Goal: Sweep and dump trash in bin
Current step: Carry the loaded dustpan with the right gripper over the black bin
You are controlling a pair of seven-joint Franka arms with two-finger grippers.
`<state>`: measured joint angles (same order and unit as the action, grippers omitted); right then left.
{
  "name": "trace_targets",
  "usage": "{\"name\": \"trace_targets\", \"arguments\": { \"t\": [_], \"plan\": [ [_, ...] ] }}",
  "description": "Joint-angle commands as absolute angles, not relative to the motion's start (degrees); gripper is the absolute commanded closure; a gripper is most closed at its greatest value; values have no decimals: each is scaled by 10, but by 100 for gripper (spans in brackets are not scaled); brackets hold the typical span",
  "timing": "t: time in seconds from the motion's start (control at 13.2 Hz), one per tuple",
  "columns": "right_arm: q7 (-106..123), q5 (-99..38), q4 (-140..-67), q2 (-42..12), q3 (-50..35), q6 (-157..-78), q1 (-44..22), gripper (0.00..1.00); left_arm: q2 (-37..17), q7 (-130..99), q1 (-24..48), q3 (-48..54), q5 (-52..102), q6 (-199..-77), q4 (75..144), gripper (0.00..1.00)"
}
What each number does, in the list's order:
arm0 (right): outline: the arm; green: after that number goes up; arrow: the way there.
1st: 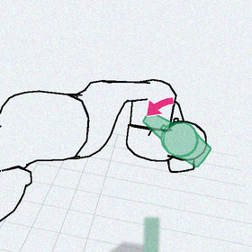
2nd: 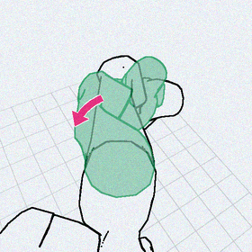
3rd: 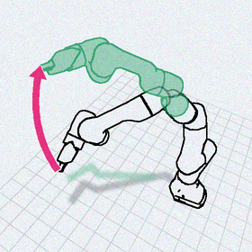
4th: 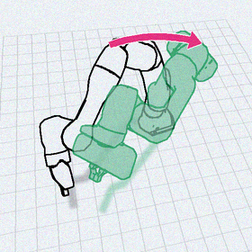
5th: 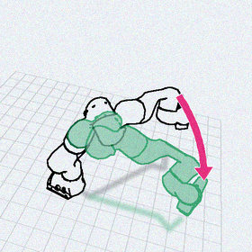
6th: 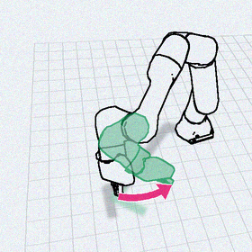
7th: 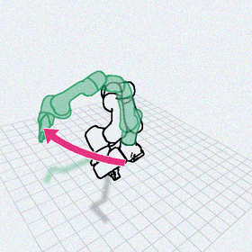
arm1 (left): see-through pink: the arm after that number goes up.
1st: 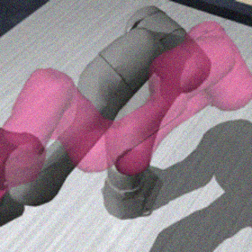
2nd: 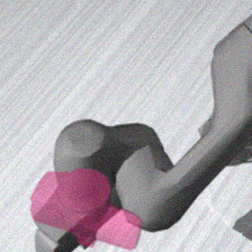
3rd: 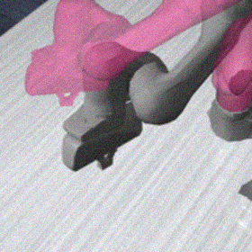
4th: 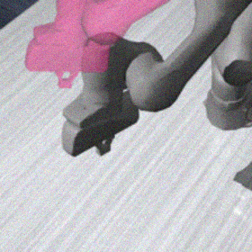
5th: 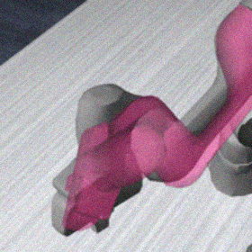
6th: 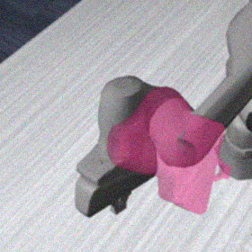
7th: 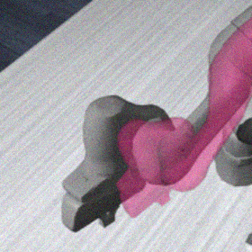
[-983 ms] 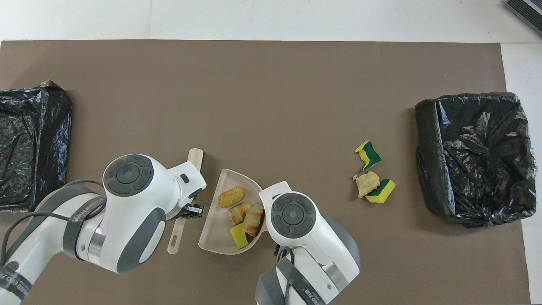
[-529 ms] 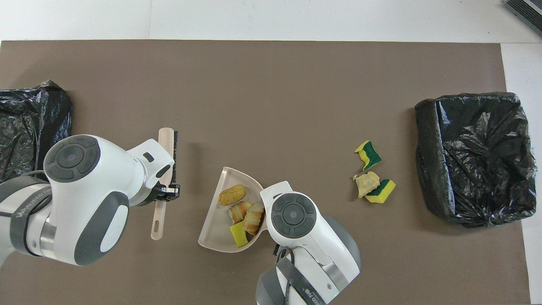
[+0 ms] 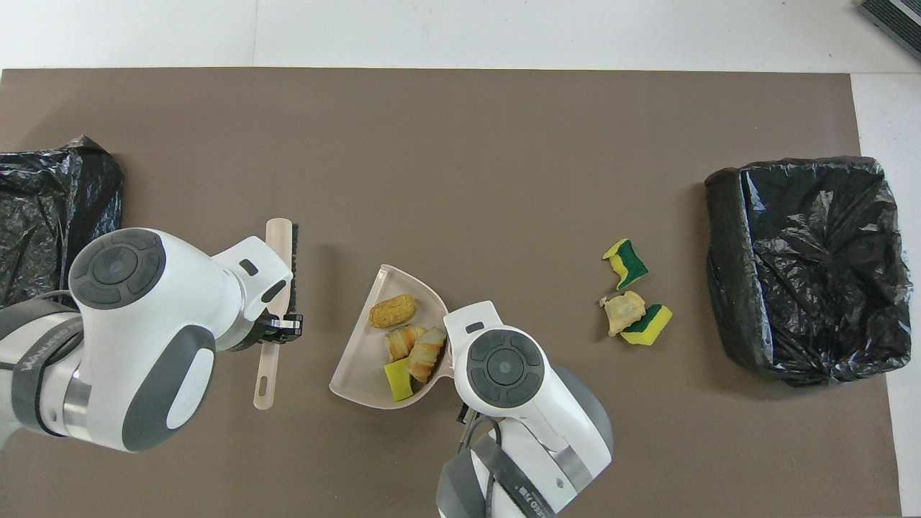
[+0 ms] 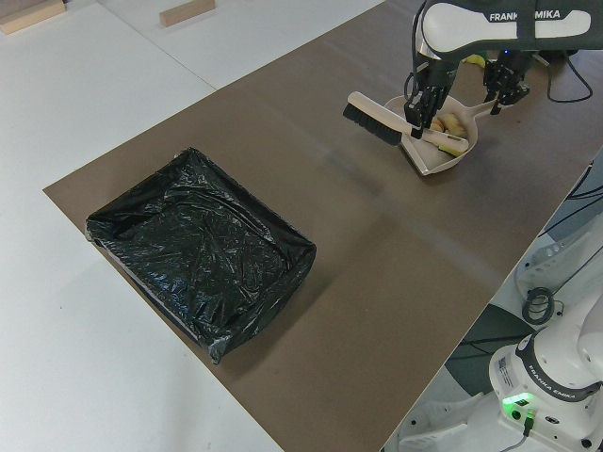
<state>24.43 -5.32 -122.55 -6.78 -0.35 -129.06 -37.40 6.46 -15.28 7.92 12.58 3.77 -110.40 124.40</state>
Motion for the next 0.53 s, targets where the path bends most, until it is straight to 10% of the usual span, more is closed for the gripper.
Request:
{"name": "trace_targets", "arguments": {
  "t": [0.0,0.45],
  "plan": [
    [244,-61,-1224,-68,-7,-1312,-340,100,76,-159,76,130,38,-1097,1247,100],
    [386,-53,-1168,-61,-7,-1259,-216,100,103,-222,158,134,59,-1114,1285,100]
  ]
}}
